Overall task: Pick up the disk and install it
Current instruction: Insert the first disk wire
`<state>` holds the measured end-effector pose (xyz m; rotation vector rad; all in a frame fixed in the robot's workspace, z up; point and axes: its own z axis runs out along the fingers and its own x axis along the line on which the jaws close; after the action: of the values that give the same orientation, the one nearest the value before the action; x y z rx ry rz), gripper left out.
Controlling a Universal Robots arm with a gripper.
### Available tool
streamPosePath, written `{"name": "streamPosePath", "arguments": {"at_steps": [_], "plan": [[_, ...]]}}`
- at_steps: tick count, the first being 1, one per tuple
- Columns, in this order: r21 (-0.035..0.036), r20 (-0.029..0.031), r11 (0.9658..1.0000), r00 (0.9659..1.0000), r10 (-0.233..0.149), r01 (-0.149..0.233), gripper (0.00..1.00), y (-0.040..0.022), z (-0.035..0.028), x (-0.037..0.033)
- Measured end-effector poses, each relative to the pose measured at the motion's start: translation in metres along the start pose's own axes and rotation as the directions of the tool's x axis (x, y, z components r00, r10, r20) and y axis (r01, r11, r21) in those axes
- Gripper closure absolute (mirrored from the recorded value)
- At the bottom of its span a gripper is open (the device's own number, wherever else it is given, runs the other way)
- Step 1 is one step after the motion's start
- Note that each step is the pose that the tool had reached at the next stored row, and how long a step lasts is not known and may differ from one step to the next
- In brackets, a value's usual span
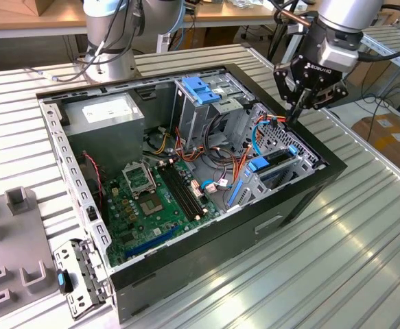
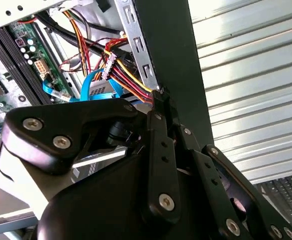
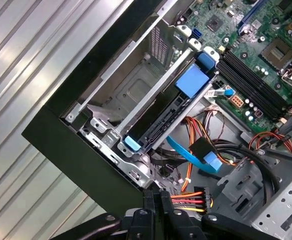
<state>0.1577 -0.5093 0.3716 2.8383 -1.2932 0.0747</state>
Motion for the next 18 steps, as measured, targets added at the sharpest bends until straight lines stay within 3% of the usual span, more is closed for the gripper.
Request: {"name": "streamPosePath", "arguments": {"at_steps": [7,10,13,18], "plan": [[-0.0012,-0.0003,0.9998,0.9998,0.019,-0.019,0.84,0.0045,-0.0002,-0.0037],[-0.0047,-0.0005,0.9966,0.9966,0.083,-0.083,0.84,0.0045,0.0002,-0.0038],[-0.0081,-0.0008,0.9886,0.9887,0.15,-0.15,0.84,0.0045,0.0008,-0.0038],[-0.0127,-0.0017,0.9712,0.9713,0.238,-0.238,0.84,0.0045,0.0014,-0.0039]]}}
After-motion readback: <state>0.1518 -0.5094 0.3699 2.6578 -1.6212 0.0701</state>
